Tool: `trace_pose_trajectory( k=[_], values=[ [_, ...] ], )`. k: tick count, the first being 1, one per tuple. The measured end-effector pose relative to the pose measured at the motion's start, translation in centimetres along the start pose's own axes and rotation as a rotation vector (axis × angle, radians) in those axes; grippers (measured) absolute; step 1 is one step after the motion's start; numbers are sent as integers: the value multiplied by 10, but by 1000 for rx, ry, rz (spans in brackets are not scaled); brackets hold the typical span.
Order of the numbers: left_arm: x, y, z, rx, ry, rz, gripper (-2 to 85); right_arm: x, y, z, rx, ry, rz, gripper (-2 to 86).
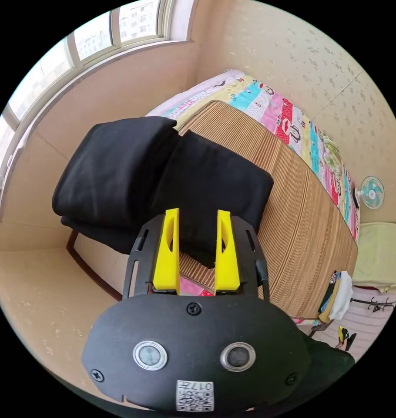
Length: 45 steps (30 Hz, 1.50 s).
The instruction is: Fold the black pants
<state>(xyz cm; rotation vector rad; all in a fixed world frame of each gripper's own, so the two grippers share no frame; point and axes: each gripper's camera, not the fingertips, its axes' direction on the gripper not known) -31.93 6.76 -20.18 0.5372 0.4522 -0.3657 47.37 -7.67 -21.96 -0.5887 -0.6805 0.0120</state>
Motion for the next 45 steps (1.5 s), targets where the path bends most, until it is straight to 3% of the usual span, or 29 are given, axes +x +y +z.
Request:
trace_pose_trajectory(
  k=[8,12,14,16,20,24,28,30,32,35,40,42,45],
  values=[
    [-9,-28,17,33,-159,142,67,-61,35,39,-23,69,-4,4],
    [8,-21,15,31,-266,202,85,-81,46,64,-40,20,-25,4],
    [22,-7,-9,190,-398,163,111,-92,53,78,-54,-11,-52,4],
    [24,0,-20,274,-415,156,118,-96,58,88,-67,-14,-62,4],
    [4,-23,10,65,-333,113,134,-97,65,109,-84,-21,-61,4],
    [-5,-45,4,38,-341,65,82,-100,66,125,-72,-75,-77,4],
    [-29,-67,8,-83,140,35,47,-117,63,146,-73,-143,-149,4],
    [-22,-61,-1,-35,354,103,44,-125,61,157,-83,-155,-181,3],
    [17,-41,-14,-47,557,334,42,-138,59,174,-103,-160,-232,3],
    [79,4,-18,-164,698,625,42,-155,56,203,-156,-155,-288,3],
    [117,71,17,-505,848,829,38,-175,56,246,-237,-148,-354,4],
    [88,69,28,-557,994,694,50,-178,59,257,-260,-136,-376,3],
    [-7,40,39,-422,1059,293,116,-178,65,273,-294,-104,-394,3]
  ],
)
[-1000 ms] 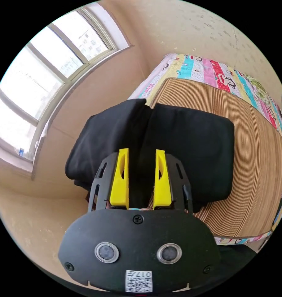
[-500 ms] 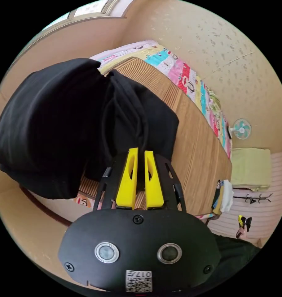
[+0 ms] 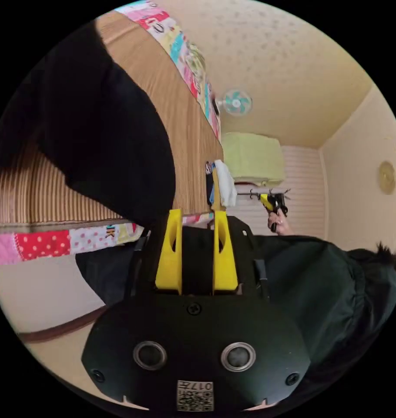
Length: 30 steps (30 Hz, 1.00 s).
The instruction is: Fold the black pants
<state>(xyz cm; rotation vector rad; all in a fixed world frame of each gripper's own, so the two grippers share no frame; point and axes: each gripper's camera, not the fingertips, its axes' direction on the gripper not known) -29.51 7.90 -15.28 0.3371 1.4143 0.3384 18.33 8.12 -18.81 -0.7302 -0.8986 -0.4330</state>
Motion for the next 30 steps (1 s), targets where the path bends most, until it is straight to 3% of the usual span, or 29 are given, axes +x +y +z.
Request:
trace_pose_trajectory(
  k=[2,4,7,9,14,17,19,21,24,26,28,30],
  values=[
    [-33,16,-86,333,-31,-148,142,6,2,9,-7,6,16,3],
    [-49,24,-143,541,-69,-247,147,11,3,14,8,-17,28,3],
    [-87,16,-193,659,-23,-476,156,18,4,23,35,-67,45,3],
    [-114,3,-195,644,112,-579,168,21,4,29,49,-95,57,3],
    [-174,18,-148,814,693,-997,180,18,10,43,77,-140,49,3],
    [-194,19,-117,913,966,-1049,163,16,19,50,71,-122,42,3],
    [-203,19,-109,1008,1037,-981,115,15,26,54,72,-110,29,4],
    [-197,22,-111,1029,968,-926,66,13,33,59,71,-99,16,5],
    [-150,9,-138,807,562,-616,42,3,44,64,87,-136,-50,9],
    [-65,-1,-145,629,155,-257,39,-14,47,67,88,-159,-136,16],
    [-2,3,-133,550,-8,-21,37,-36,44,70,77,-166,-244,29],
    [53,10,-116,512,-43,161,37,-71,39,80,22,-217,-417,62]
  ],
)
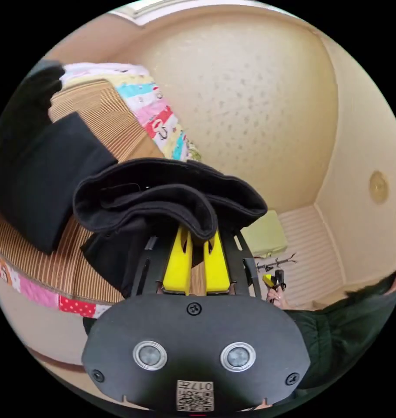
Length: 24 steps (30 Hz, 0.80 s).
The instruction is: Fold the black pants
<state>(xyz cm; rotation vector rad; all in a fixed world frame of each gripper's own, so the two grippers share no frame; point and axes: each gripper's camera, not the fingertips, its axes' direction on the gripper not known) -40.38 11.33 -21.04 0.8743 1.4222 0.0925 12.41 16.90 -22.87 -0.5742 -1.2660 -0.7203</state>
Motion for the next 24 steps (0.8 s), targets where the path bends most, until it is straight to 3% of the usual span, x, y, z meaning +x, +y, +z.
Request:
trace_pose_trajectory(
  k=[5,8,10,12,14,18,21,24],
  values=[
    [118,35,71,-153,250,299,35,-94,-80,119,-202,51,-424,210],
    [150,70,124,-230,316,286,34,-94,-99,222,-452,33,-475,223],
    [167,88,143,-241,314,291,34,-91,-89,240,-459,67,-469,215],
    [186,100,152,-235,292,321,34,-90,-73,227,-380,41,-451,191],
    [215,112,149,-205,293,390,34,-92,-57,197,-309,23,-463,54],
    [259,125,127,-144,337,499,30,-118,-49,121,-133,48,-499,23],
    [311,136,96,-83,339,642,23,-175,-44,23,177,90,-572,13],
    [385,151,59,4,389,863,19,-262,-22,-63,425,122,-792,8]
  ],
)
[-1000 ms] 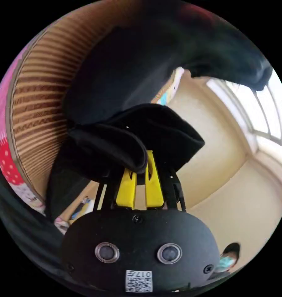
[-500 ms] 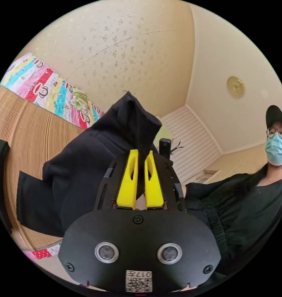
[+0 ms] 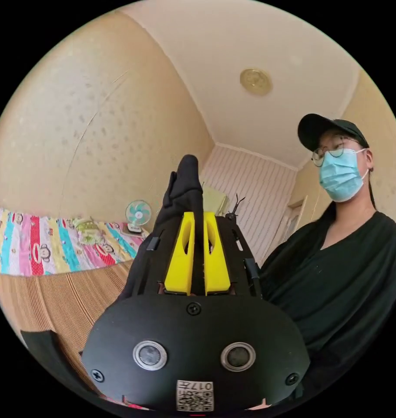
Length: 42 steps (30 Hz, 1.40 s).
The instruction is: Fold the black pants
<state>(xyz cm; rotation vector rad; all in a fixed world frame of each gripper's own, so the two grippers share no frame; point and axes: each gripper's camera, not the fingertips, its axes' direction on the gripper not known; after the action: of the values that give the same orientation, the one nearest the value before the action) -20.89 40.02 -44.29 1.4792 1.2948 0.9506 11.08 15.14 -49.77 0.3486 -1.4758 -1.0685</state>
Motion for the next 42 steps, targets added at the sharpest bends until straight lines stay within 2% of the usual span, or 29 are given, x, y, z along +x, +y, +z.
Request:
trace_pose_trajectory(
  k=[2,5,10,15,18,21,24,26,27,28,29,31,33,35,36,38,41,42],
  values=[
    [54,-41,-4,88,36,158,17,-51,-48,-49,157,-36,-186,6],
    [111,-86,-13,188,-5,272,16,-102,-98,-91,274,-45,-321,5],
    [166,-131,-13,285,-189,362,13,-134,-158,-113,314,-55,-426,6],
    [155,-151,10,313,-308,335,12,-115,-200,-107,287,-86,-455,5],
    [115,-169,39,253,-391,252,13,-73,-231,-92,230,30,-389,5],
    [29,-187,81,135,-405,68,17,4,-257,-51,150,205,-264,7],
    [-98,-206,146,-1,-517,-116,29,113,-291,27,-10,480,-170,11],
    [-220,-215,208,-115,-710,-204,51,237,-313,112,-181,672,-61,19],
    [-251,-212,219,-142,-755,-255,52,271,-312,129,-231,694,-14,22],
    [-308,-199,234,-212,-858,-378,55,334,-298,153,-327,719,114,28],
    [-357,-174,243,-295,-952,-488,58,384,-268,160,-339,722,276,35],
    [-412,-112,249,-397,-1009,-624,62,434,-202,161,-304,627,419,25],
    [-449,-37,254,-513,-957,-654,66,468,-123,167,-366,569,443,16],
    [-481,91,254,-730,-946,-693,70,511,12,172,-571,602,529,15],
    [-487,125,254,-798,-949,-716,73,521,49,170,-626,600,569,15],
    [-501,267,246,-1093,-907,-850,90,552,194,150,-828,556,796,19],
    [-489,387,236,-1185,-771,-975,107,554,328,95,-907,522,1049,22],
    [-486,403,237,-1183,-740,-985,109,552,346,84,-910,520,1082,22]
  ],
)
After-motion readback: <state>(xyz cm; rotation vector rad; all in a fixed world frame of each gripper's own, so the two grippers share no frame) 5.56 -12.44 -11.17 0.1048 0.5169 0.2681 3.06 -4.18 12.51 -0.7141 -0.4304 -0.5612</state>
